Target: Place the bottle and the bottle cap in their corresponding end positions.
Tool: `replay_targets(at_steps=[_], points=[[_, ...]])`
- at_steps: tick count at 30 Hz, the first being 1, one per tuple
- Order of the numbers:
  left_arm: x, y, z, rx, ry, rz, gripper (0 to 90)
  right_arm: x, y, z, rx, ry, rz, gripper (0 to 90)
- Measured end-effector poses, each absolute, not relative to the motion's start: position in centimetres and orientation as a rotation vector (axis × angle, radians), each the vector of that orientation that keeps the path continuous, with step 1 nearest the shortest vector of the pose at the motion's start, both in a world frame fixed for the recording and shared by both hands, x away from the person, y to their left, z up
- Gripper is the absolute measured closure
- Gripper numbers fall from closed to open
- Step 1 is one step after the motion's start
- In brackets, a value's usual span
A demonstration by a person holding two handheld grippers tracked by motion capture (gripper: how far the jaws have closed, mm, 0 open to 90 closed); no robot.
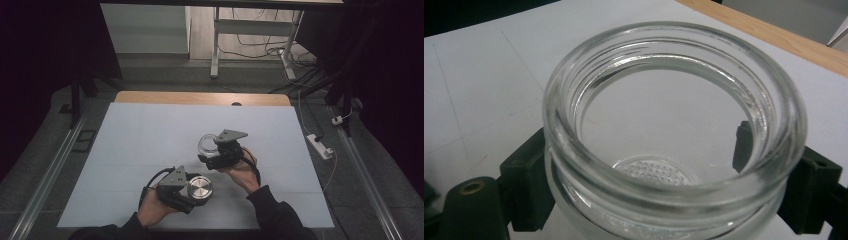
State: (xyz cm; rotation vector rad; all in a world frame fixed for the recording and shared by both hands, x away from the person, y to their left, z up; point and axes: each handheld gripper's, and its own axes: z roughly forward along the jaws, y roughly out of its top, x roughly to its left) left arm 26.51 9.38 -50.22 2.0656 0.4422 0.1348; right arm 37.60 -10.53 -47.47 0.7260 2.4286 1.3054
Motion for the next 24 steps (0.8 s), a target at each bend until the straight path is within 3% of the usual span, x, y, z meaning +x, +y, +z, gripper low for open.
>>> replay_targets(at_steps=[24], points=[[28.8, 7.8, -53.0, 2.146, 0.533, 0.146, 19.2, 41.3, -8.4, -49.0, 0.753, 2.416, 1.275, 14.2]])
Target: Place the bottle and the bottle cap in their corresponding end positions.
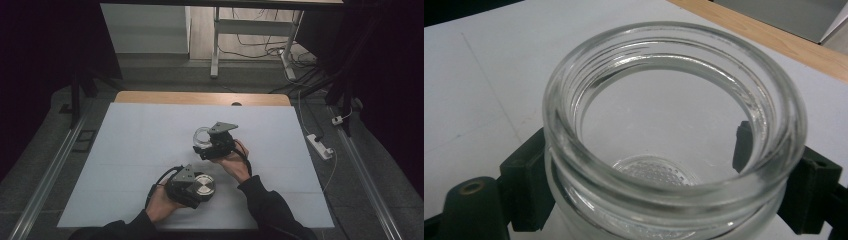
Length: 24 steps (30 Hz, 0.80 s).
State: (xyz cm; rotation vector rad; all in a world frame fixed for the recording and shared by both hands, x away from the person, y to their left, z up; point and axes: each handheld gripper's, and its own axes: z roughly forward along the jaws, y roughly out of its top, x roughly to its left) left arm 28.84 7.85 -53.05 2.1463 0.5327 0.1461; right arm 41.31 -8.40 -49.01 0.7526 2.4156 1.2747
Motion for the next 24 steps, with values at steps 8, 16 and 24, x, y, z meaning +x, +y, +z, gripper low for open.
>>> replay_targets(at_steps=[8, 16, 24], points=[[29.6, 7.7, -53.7, 2.175, 0.579, 0.147, 19.2, 42.7, -7.9, -49.2, 0.763, 2.400, 1.272, 14.2], [29.9, 7.6, -54.0, 2.194, 0.603, 0.155, 19.2, 43.7, -7.6, -49.9, 0.786, 2.393, 1.248, 14.1], [29.9, 7.1, -54.1, 2.241, 0.589, 0.170, 19.1, 44.0, -7.7, -50.6, 0.793, 2.395, 1.214, 14.2]])
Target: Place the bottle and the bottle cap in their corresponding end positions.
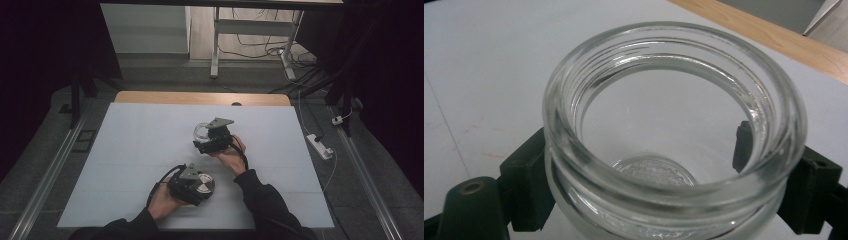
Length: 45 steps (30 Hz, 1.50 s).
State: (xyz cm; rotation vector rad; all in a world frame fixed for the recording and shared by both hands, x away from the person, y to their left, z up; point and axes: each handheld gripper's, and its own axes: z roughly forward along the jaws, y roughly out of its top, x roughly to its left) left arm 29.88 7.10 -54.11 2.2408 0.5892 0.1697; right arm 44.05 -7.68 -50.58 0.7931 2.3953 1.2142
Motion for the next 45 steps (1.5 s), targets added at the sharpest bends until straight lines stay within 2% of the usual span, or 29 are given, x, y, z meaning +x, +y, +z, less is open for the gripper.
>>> replay_targets(at_steps=[9, 20, 26, 37, 45], points=[[29.8, 6.4, -54.3, 2.327, 0.578, 0.199, 18.7, 44.3, -7.9, -50.9, 0.793, 2.408, 1.215, 14.0], [29.8, 6.4, -54.3, 2.330, 0.580, 0.189, 17.8, 44.3, -7.9, -50.7, 0.821, 2.434, 1.202, 11.1], [29.9, 6.5, -54.3, 2.315, 0.599, 0.173, 12.9, 44.1, -7.9, -50.9, 0.821, 2.460, 1.203, 3.3], [29.9, 7.4, -54.1, 2.255, 0.615, 0.113, 5.9, 43.7, -8.5, -49.7, 0.785, 2.443, 1.235, 1.2], [29.5, 8.2, -53.2, 2.208, 0.623, 0.088, 4.4, 43.4, -9.0, -49.1, 0.776, 2.458, 1.243, 0.3]])
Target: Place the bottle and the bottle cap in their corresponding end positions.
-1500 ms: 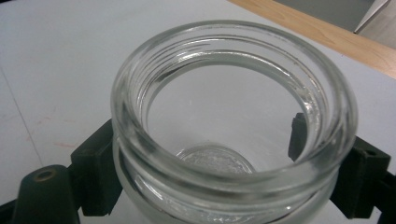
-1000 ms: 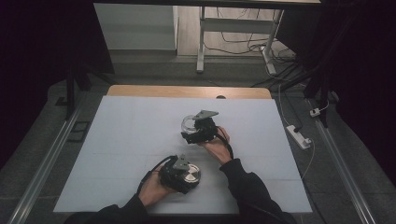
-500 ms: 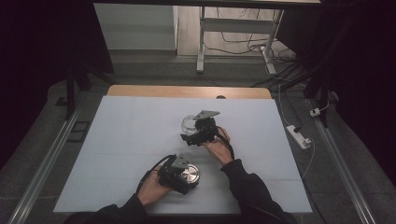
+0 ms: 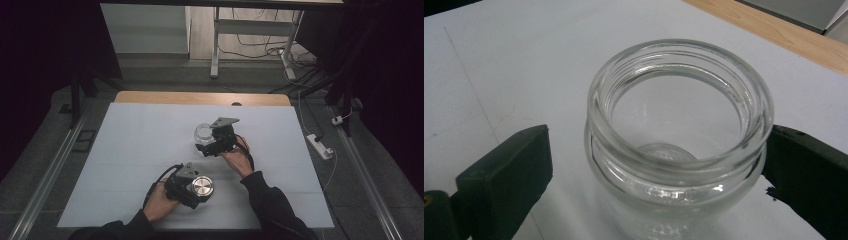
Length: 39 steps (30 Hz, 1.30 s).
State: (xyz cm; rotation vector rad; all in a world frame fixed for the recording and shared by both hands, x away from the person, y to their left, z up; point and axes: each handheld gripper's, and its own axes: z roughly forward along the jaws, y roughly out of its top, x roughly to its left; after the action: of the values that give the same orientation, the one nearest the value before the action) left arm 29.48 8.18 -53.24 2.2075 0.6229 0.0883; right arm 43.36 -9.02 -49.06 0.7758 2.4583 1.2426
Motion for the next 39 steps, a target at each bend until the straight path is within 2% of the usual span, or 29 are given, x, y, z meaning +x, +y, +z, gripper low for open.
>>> replay_targets(at_steps=[39], points=[[27.1, 13.9, -50.7, 2.097, 0.663, 0.014, 0.8, 38.9, -11.9, -46.2, 0.748, 2.466, 1.264, 0.0]])
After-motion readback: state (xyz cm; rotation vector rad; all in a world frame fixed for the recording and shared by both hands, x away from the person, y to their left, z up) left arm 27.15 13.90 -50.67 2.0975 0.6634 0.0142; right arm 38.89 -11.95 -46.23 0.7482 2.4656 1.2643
